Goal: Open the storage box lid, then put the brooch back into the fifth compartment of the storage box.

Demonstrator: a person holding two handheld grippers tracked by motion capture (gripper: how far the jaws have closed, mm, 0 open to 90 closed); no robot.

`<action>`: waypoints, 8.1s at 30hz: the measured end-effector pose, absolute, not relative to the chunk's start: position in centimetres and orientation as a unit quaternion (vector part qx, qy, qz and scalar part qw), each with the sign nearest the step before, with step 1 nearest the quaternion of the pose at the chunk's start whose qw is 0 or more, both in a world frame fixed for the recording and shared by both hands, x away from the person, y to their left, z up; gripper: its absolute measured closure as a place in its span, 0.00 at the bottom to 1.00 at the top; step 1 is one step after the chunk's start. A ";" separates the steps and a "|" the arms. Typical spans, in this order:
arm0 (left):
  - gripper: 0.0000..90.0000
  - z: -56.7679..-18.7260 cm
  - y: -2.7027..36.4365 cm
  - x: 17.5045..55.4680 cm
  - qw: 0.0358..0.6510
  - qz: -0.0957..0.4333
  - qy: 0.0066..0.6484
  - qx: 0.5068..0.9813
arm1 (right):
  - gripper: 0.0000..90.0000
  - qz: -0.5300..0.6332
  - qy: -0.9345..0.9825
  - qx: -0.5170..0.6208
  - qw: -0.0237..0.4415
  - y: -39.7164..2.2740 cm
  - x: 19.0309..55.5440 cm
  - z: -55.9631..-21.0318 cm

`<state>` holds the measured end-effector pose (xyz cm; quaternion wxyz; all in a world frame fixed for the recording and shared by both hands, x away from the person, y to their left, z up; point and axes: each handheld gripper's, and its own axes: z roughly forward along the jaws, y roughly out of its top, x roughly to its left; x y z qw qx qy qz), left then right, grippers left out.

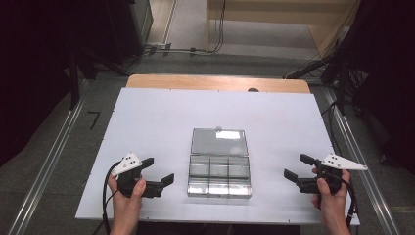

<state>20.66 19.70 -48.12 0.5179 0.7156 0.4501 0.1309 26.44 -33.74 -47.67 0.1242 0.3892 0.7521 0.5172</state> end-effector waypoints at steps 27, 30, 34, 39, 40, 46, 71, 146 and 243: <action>0.05 -49.4 24.4 17.9 0.483 0.131 0.451 0.739 | 0.01 0.510 0.752 0.392 0.145 -35.8 26.8 -49.8; 0.16 -49.3 24.7 17.7 0.474 0.131 0.448 0.747 | 0.01 0.514 0.751 0.390 0.140 -35.7 26.9 -50.1; 0.24 -49.5 25.1 17.7 0.482 0.100 0.441 0.750 | 0.01 0.509 0.757 0.384 0.145 -35.5 26.9 -50.3; 0.24 -49.5 25.3 17.8 0.477 0.100 0.447 0.750 | 0.01 0.510 0.756 0.379 0.156 -35.3 26.9 -50.4; 0.24 -49.5 25.4 17.8 0.478 0.100 0.449 0.748 | 0.01 0.511 0.755 0.381 0.155 -35.3 26.9 -50.4; 0.42 -49.6 25.6 17.9 0.451 0.131 0.483 0.739 | 0.01 0.513 0.752 0.386 0.149 -35.4 27.0 -50.5; 0.74 -51.2 24.1 18.9 0.371 0.143 0.509 0.764 | 0.01 0.501 0.753 0.393 0.164 -35.1 27.1 -50.6; 1.00 -47.6 22.6 18.0 0.433 0.192 0.473 0.743 | 0.01 0.501 0.753 0.390 0.172 -34.9 27.0 -50.6; 1.00 -45.0 13.7 18.9 0.483 0.150 0.382 0.774 | 0.01 0.497 0.758 0.384 0.174 -34.7 27.0 -50.6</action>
